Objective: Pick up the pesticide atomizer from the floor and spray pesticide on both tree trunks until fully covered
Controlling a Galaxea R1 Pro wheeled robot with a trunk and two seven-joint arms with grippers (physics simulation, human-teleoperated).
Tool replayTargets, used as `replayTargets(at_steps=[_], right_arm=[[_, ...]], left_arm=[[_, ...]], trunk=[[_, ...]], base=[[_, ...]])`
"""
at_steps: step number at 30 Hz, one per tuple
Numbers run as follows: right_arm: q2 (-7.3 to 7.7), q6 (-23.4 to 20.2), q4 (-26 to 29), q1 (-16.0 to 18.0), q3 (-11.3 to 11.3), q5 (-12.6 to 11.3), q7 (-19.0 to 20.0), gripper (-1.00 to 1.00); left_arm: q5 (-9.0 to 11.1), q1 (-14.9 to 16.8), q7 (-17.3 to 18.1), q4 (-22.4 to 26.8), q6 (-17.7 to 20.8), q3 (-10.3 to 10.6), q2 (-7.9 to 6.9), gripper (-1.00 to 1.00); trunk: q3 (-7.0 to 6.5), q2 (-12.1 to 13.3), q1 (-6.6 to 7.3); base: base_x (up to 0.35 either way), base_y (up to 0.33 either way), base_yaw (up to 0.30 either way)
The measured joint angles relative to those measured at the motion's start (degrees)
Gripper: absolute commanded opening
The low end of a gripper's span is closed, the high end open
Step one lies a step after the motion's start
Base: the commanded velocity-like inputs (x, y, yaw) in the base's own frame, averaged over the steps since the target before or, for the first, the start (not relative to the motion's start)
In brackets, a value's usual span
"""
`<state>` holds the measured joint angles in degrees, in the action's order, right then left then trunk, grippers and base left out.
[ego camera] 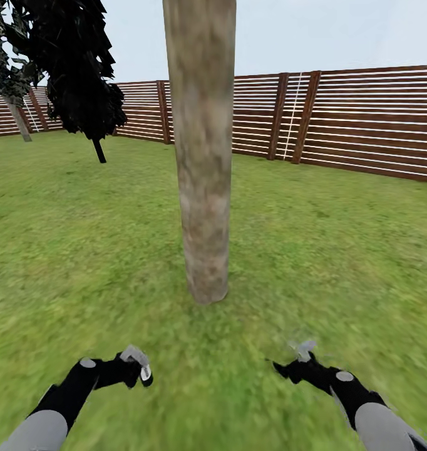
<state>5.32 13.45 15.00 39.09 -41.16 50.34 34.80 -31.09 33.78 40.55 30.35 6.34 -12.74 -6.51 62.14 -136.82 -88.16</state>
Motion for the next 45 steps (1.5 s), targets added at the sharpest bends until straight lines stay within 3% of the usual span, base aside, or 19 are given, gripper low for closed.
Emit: replayTargets(at_steps=[1, 2, 3, 5, 6, 10, 12, 14, 17, 23, 31, 34, 45], right_arm=[[0.37, 1.06, -0.19, -3.56, -9.43, -0.1, -5.89, 1.0], [0.45, 4.4, -0.3, -7.3, -15.11, 0.01, -10.39, 1.0], [0.48, 10.69, -0.35, -11.01, -18.58, 0.02, -14.62, 1.0], [0.42, 13.14, -0.39, -13.31, -19.25, 0.05, -15.54, 1.0], [0.4, 13.95, -0.47, -14.22, -19.52, 0.0, -15.88, 1.0], [0.47, 14.15, -0.41, -14.56, -19.74, -0.06, -16.03, 1.0], [0.48, 14.15, -0.41, -14.57, -19.8, -0.11, -16.12, 1.0], [0.48, 14.15, -0.41, -14.57, -19.83, -0.14, -16.09, 1.0], [0.4, 14.15, -0.48, -14.57, -19.79, -0.1, -16.08, 1.0], [0.47, 14.15, -0.4, -14.57, -19.92, -0.15, -16.08, 1.0], [0.4, 14.15, -0.41, -14.57, -19.8, -0.09, -16.0, 1.0], [0.47, 14.15, -0.41, -14.57, -19.83, -0.07, -15.92, 1.0], [0.23, 14.15, -0.38, -14.57, -19.75, -0.14, -15.91, 1.0]], left_arm=[[3.0, -0.04, -4.82, -2.13, 0.0, -0.78, 0.64, -1.0], [5.75, -0.02, -9.45, -3.28, 0.04, -0.96, 1.76, -1.0], [8.73, -0.04, -17.14, -3.94, 0.12, -1.03, 4.14, -1.0], [9.64, -0.02, -22.65, -4.06, 0.8, -1.03, 6.4, -1.0], [9.93, 0.01, -26.94, -3.78, 3.05, -0.85, 8.29, -1.0], [10.04, 0.84, -29.01, -3.19, 6.98, -0.66, 10.09, -1.0], [10.03, 1.7, -29.41, -3.06, 13.88, -0.63, 11.08, -1.0], [9.95, 3.55, -32.24, -3.24, 17.79, -0.98, 11.35, -1.0], [11.23, 4.11, -34.81, -3.46, 18.93, -1.06, 11.2, -1.0], [11.97, 4.43, -34.62, -3.07, 19.28, -1.09, 11.4, -1.0], [12.5, 11.49, -34.78, -3.84, 29.07, -1.13, 12.15, -1.0], [12.54, 13.25, -34.86, -3.54, 33.6, -1.12, 13.06, -1.0], [12.38, 12.83, -35.09, -3.96, 34.2, -0.56, 13.01, -1.0]], trunk=[[0.0, 0.0, 0.0], [0.0, 0.0, 0.0], [0.0, 0.0, 0.0], [-0.01, 0.0, 0.0], [-0.01, 0.0, 0.0], [-0.01, 0.0, 0.0], [-0.01, 0.0, 0.0], [-0.02, 0.0, 0.01], [-0.03, 0.0, 0.0], [-0.32, 0.0, 0.01], [-0.72, 0.0, 0.01], [-0.84, 0.0, 0.01], [-1.02, 0.0, 0.0]], base=[[0.0, 0.0, 0.0], [0.0, 0.0, 0.0], [0.0, 0.0, 0.0], [0.0, 0.0, 0.0], [0.0, 0.0, 0.0], [0.0, 0.0, 0.0], [0.0, 0.0, 0.0], [0.0, 0.0, 0.0], [0.0, 0.0, -0.084], [0.0, 0.0, -0.246], [0.0, 0.0, -0.261], [0.0, 0.0, -0.265], [0.176, 0.0, -0.081]])
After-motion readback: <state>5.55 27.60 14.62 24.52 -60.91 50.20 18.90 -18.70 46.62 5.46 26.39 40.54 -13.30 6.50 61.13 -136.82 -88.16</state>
